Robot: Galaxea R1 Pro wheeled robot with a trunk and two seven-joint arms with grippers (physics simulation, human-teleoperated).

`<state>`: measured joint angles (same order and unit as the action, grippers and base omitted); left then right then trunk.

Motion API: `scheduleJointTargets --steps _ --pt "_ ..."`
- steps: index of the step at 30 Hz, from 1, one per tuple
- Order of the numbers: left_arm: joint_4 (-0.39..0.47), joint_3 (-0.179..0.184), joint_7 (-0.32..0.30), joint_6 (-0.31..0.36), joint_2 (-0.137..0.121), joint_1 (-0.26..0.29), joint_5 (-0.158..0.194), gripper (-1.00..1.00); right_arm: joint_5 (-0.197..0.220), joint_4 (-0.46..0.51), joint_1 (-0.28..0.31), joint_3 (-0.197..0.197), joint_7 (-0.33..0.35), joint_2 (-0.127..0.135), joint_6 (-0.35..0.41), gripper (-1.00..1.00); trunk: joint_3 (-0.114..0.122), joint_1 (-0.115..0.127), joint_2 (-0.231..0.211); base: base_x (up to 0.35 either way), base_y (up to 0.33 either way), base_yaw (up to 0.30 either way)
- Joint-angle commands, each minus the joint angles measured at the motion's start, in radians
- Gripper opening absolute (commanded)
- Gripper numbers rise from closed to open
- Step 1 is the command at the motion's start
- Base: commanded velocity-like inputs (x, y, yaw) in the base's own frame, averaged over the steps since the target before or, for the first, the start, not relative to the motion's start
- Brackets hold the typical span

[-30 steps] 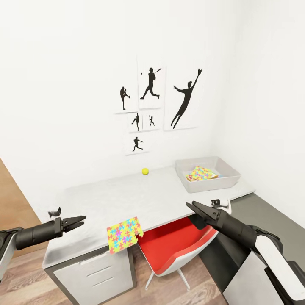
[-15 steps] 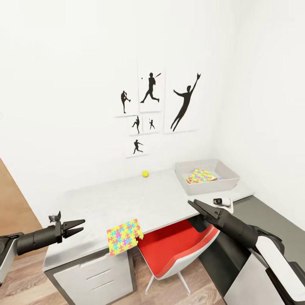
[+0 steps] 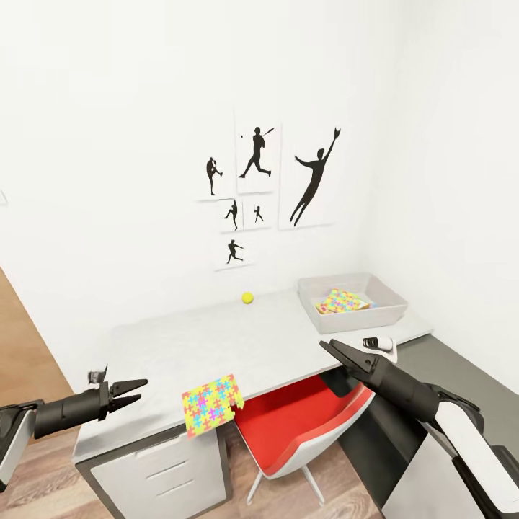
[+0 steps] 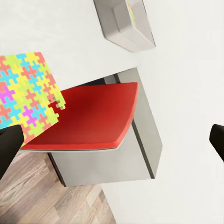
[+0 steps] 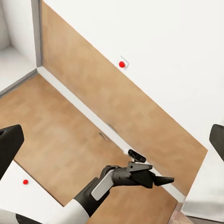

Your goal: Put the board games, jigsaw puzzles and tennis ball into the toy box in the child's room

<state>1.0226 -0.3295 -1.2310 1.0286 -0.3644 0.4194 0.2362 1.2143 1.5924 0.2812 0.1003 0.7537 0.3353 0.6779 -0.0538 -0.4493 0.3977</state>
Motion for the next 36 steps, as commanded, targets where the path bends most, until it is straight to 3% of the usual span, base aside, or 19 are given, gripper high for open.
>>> scheduleJointTargets --steps 1,4,15,28,36 --pt "0.000 0.000 -0.001 0.006 0.000 0.001 0.001 1.00 0.008 0.000 0.001 0.001 -0.002 0.001 0.006 1.00 -0.002 -0.001 0.002 0.000 0.000 0.000" --pt "0.000 0.000 0.001 0.007 0.001 0.001 0.001 1.00 0.008 0.000 0.001 0.001 -0.001 0.001 0.006 1.00 -0.002 -0.001 0.002 0.000 0.000 0.000" --pt "-0.001 0.001 0.002 0.008 0.001 0.001 0.003 1.00 0.008 0.000 0.001 0.001 -0.002 0.001 0.006 1.00 -0.037 -0.043 0.079 0.000 0.000 0.000" --pt "0.001 -0.002 -0.001 0.011 0.001 0.001 0.005 1.00 0.008 0.000 0.001 0.001 -0.002 0.001 0.006 1.00 -0.037 -0.043 0.079 -0.003 0.000 0.000" --pt "0.000 -0.001 -0.002 0.011 0.001 0.001 0.005 1.00 0.008 0.000 0.001 0.001 -0.002 0.001 0.006 1.00 -0.037 -0.043 0.079 -0.209 0.000 0.000"
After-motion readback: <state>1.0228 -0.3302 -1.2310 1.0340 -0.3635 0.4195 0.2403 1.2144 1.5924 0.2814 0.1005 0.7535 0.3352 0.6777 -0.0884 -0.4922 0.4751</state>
